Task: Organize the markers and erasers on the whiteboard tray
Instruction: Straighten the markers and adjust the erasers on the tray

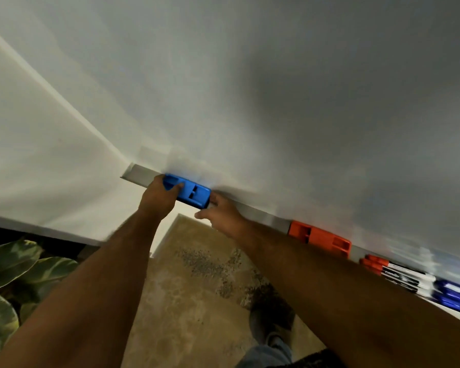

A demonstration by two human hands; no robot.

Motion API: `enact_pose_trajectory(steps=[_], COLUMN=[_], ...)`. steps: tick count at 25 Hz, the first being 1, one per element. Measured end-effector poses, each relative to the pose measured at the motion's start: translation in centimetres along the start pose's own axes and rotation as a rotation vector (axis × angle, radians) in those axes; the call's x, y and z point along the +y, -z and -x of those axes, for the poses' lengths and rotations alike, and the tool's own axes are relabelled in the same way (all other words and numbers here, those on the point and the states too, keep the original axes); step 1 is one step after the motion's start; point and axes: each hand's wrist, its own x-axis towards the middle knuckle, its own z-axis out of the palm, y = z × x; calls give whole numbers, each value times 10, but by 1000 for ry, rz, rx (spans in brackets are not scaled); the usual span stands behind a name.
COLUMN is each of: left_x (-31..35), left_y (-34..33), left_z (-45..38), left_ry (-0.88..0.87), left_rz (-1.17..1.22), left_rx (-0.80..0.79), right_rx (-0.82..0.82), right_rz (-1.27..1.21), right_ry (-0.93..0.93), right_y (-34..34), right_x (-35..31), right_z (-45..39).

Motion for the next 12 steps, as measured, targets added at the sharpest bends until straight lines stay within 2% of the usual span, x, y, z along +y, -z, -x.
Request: enact_pose_trajectory(steps=[3,5,8,12], left_x=[9,19,34,53], left_y=[-6,-13,-30,-61], left_z=[15,34,67,101], left_ry=[-13,-33,-97,-169], left_rz=[45,97,192,235], left_rx=[81,105,68,-9], right_rx=[20,111,250,354], right_rz=[-138,-128,-147,-204], right_ry=[-57,-54,-42,15], right_y=[-4,2,28,65], right_x=[-7,-3,13,38], right_z=[14,29,59,95])
